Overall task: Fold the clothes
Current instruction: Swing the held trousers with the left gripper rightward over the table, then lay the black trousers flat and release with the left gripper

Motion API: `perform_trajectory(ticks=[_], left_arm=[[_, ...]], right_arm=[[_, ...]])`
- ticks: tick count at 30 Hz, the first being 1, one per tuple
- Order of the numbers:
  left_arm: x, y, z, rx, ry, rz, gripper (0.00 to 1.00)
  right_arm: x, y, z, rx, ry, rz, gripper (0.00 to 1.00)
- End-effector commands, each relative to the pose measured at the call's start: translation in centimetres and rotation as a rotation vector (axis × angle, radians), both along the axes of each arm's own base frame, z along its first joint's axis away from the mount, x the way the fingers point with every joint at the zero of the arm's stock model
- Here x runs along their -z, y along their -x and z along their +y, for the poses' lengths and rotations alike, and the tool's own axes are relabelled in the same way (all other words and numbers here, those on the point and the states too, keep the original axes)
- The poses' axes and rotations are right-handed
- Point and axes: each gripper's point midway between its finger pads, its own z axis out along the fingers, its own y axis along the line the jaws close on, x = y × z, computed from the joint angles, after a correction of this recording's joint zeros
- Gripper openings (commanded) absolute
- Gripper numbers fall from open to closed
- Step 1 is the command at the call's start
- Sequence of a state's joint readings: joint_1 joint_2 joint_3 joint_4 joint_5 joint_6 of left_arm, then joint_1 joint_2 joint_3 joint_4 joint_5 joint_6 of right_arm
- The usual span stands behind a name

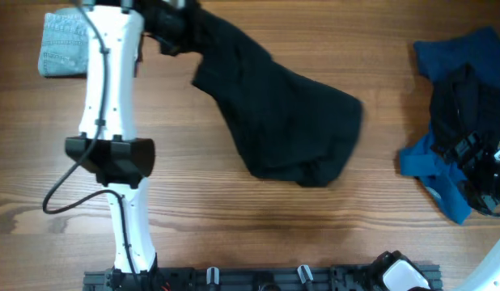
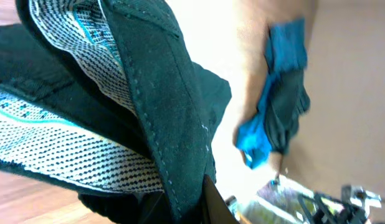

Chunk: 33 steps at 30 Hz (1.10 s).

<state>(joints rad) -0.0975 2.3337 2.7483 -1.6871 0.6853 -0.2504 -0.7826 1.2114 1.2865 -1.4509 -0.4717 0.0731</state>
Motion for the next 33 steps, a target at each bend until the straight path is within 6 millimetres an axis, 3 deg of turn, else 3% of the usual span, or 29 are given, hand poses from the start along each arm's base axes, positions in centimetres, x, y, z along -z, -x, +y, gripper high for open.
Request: perform_trajectory(ticks=[1,4,10,16,23,24,28,33], left_arm=[[-0.1,-1.3,4.5,-0.07,-0.071,-0.055,0.09],[0.2,-1.8,7.0,-0.124,-0.11,-0.054,0.09],[0.9,-2.2,9.7,-0.179,-0.171,-0.045,0.1],[3.1,-2.3,14.0,-0.254,-0.435,-0.025,0.38],[3.4,-2.2,14.2,-0.255,-0.442,-0.014,0.32],[3.4,-2.2,14.2,-0.256,-0.441,-0.015,0.35],[3.2,-2.2,14.1,-0.278,-0.434,-0.007,0.65],[1.6,-1.7,13.7,-0.289,-0.404,-0.034,0.76]], right_arm=[[-1.1,-0.3,0.2,-0.019,0.015,-0.048,1.0],[-1.1,-0.3,0.1,-0.019,0.015,-0.049,1.0],[-1.2,-0.5,0.2,-0.022,0.012,-0.056,1.0],[-1.3,-0.6,0.4,-0.034,0.006,-0.069,1.0],[-1.3,-0.8,0.7,-0.057,0.009,-0.075,1.0],[-1.3,-0.8,0.7,-0.057,0.009,-0.075,1.0],[-1.3,-0.8,0.7,-0.057,0.009,-0.075,1.0],[-1.3,-0.8,0.8,-0.059,0.009,-0.074,1.0]])
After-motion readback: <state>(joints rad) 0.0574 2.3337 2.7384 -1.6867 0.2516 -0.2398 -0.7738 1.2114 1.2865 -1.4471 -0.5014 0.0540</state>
